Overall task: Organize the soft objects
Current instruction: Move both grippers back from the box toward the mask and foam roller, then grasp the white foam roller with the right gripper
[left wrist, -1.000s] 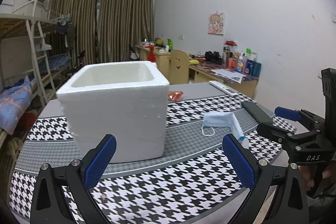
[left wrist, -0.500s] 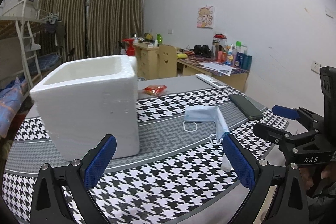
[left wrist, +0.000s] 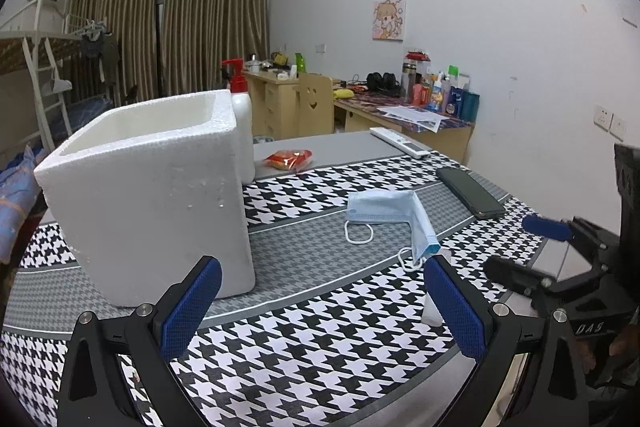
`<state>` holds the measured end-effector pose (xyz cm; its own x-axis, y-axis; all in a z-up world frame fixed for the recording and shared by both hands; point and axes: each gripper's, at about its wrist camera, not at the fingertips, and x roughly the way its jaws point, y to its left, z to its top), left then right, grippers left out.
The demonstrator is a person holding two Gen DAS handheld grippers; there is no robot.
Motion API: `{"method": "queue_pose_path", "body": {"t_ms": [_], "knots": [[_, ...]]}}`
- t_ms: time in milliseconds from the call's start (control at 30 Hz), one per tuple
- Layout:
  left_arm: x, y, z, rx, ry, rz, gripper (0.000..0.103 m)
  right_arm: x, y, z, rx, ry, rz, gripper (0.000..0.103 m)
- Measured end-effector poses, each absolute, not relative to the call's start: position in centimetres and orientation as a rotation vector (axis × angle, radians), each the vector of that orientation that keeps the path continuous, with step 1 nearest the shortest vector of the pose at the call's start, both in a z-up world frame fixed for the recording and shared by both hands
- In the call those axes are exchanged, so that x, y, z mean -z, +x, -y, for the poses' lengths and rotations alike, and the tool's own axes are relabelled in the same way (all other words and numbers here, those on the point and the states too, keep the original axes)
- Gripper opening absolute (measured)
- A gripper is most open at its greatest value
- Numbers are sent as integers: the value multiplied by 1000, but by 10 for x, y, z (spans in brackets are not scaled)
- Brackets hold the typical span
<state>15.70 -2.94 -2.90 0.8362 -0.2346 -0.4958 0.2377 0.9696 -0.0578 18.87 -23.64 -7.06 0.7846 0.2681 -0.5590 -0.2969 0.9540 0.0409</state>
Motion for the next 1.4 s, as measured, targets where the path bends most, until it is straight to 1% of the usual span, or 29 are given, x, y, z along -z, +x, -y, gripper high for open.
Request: {"method": "queue_pose_path", "body": {"t_ms": [533,633,733,800,833,867,967,1033,1067,1133,1333,1400], "knots": [[41,179,30,268,8,-567,101,106,211,224,-295,-29,-711,101],[41,181,30,262,8,-567,101,112,215,221,-304,-27,-730,98],[41,181,30,259,8,-569,101,117,220,222,-294,-11,-749,92],[42,181,30,260,13,-568,101,122,223,223,-293,7,-775,82],[42,180,31,258,17,-567,101,123,225,223,-294,16,-786,79],[42,180,31,256,21,-565,101,125,226,223,-295,24,-795,78],[43,180,32,259,22,-568,101,125,225,220,-307,31,-796,77],[43,180,32,258,22,-568,101,126,224,215,-312,18,-797,73],[43,180,32,257,21,-568,101,126,224,213,-305,8,-795,69],[43,179,31,253,20,-564,101,126,222,210,-296,0,-799,68],[41,176,30,250,17,-547,101,124,218,206,-284,-29,-820,48],[41,174,28,253,14,-542,101,123,216,206,-291,-37,-828,39]]}}
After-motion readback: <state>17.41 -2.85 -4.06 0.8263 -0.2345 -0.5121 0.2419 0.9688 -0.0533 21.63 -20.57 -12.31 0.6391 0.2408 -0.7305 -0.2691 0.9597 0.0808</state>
